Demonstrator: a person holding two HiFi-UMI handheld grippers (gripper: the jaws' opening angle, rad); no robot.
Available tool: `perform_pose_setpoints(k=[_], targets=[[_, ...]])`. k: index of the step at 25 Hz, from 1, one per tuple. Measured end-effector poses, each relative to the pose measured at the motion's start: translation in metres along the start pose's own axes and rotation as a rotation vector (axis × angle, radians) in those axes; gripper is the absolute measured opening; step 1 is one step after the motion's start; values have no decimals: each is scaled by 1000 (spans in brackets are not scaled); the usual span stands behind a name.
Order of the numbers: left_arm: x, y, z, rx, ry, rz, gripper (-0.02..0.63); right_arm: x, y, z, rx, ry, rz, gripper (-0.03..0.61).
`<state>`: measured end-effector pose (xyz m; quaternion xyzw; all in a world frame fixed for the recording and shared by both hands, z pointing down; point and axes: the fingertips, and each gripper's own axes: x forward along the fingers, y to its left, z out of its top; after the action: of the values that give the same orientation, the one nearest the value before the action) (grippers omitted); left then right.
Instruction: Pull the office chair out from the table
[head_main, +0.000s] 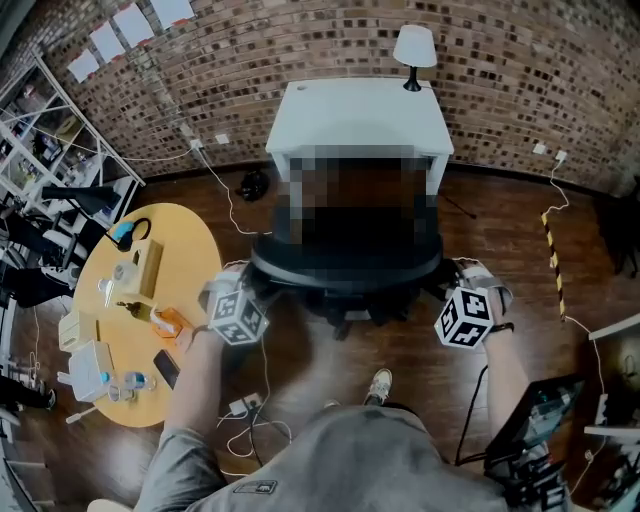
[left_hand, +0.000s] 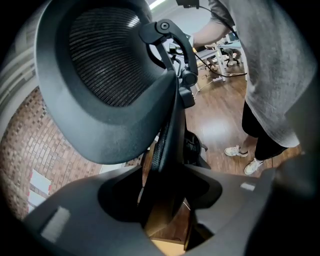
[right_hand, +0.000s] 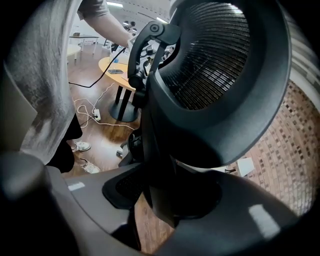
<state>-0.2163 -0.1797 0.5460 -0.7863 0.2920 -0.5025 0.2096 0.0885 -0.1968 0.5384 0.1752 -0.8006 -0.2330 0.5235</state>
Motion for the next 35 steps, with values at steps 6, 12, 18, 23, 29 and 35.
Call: perform_pose_setpoints(k=[6,12,18,23,29,35], targets=[[-15,-20,-2,23,-28,-10,221,-13,26,7,26,26,-15,206],[-33,-37,-5,44,-46,-20,218,-26,52,15,48,43,-21,207],[-48,-52,-6,58,-59,-25,218,-37,72,21,66,61,-30,210],[-60,-62,-4,63,-64,-27,218,-49,86,26,74,63,-40,212],[-71,-75,-6,53,-58,-28,218,-57,101,30,63,55,-38,210],[-80,-87,-3,37,-39,-23,219,-63,108,30,57,38,-50,213]])
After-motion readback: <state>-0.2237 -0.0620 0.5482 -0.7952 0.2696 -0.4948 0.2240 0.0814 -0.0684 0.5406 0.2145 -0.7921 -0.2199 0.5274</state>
